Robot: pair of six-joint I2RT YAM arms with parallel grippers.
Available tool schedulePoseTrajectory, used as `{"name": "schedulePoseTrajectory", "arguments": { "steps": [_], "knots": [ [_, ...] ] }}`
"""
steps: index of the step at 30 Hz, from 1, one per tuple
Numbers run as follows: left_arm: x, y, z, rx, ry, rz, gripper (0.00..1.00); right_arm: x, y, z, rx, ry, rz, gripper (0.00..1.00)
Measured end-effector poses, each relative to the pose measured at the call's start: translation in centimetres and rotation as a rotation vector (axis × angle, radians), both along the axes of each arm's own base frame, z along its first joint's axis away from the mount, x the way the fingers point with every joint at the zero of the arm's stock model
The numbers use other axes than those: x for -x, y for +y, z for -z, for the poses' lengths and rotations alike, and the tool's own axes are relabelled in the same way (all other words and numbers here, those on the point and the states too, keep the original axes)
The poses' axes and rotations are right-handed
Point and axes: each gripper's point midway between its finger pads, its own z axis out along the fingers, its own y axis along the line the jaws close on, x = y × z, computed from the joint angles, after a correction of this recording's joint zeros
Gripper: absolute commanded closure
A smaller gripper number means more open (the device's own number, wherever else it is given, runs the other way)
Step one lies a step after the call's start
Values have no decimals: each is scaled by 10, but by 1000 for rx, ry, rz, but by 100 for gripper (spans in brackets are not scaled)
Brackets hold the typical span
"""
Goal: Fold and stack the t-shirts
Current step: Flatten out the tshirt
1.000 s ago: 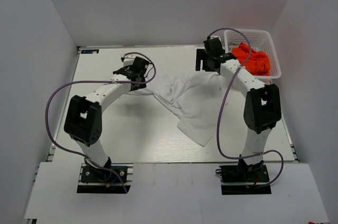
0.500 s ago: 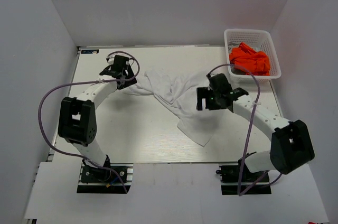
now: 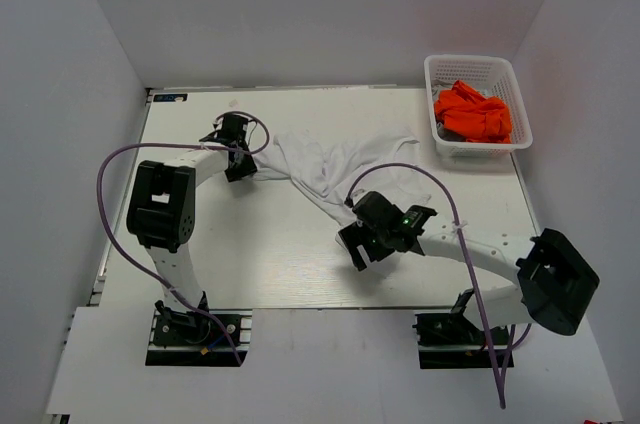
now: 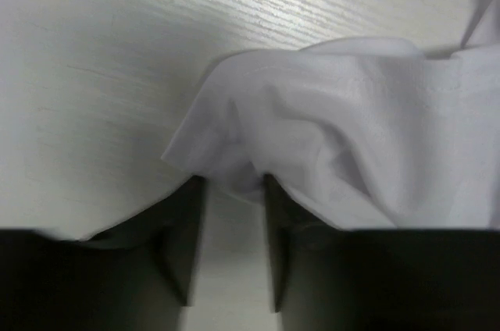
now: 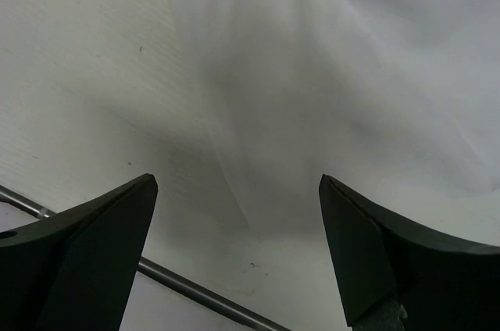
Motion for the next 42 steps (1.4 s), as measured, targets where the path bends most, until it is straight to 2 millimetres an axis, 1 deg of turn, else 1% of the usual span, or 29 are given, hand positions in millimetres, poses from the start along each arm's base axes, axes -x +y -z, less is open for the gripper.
{"name": "schedulePoseTrajectory", "arguments": {
  "steps": [2, 3, 4, 7, 8, 9, 10, 11, 13, 16, 17, 19, 21, 22, 24, 26, 28, 29, 32, 35, 39, 42],
  "knots": [
    [-1, -1, 1, 7, -4, 3, 78, 4, 1, 6, 27, 2, -20, 14],
    [-1, -2, 2, 10, -4, 6, 85, 8, 3, 9, 39, 7, -32, 14],
    [-1, -3, 3, 12, -7, 9, 99, 11, 4, 13, 54, 11, -41, 15],
    [-3, -4, 2, 17, -17, 17, 100, 19, 2, 29, 107, 31, -54, 25],
    [-3, -4, 3, 17, -17, 18, 100, 21, 0, 34, 130, 33, -49, 38],
    [-3, -4, 3, 18, -20, 18, 100, 18, 2, 33, 128, 18, -45, 48],
    [-3, -4, 2, 19, -24, 19, 100, 17, 4, 34, 123, 10, -29, 63],
    [-2, -4, 3, 19, -28, 18, 100, 14, 5, 33, 121, 0, -16, 100],
    [0, -3, 2, 19, -33, 20, 100, 7, 5, 33, 119, -23, 36, 100],
    [6, -1, -2, 18, -40, 19, 100, -8, -1, 29, 158, -84, 120, 100],
    [7, -1, -7, 13, -50, 17, 100, -14, -4, 24, 175, -109, 146, 100],
    [7, 1, -21, 3, -84, 10, 100, -33, -3, 5, 160, -186, 205, 100],
    [4, 2, -47, -3, -148, 3, 100, -56, 1, -31, 106, -291, 266, 100],
    [3, 3, -62, -3, -184, -1, 100, -70, 3, -55, 65, -353, 306, 100],
    [2, 6, -101, -1, -283, -16, 100, -96, 2, -110, -24, -478, 399, 100],
    [5, 8, -145, 11, -393, -28, 100, -120, -3, -176, -131, -615, 496, 100],
    [12, 12, -190, 25, -507, -45, 100, -133, -15, -229, -213, -728, 576, 100],
    [17, 16, -212, 29, -565, -59, 100, -137, -25, -253, -239, -784, 612, 100],
    [38, 30, -268, 31, -712, -108, 100, -143, -54, -310, -273, -918, 699, 100],
    [63, 46, -313, 27, -820, -161, 100, -142, -78, -363, -295, -1035, 753, 100],
    [101, 66, -371, 31, -956, -231, 100, -129, -104, -427, -332, -1147, 780, 100],
    [137, 83, -408, 38, -1054, -289, 100, -115, -124, -475, -374, -1215, 804, 100]
  ]
}}
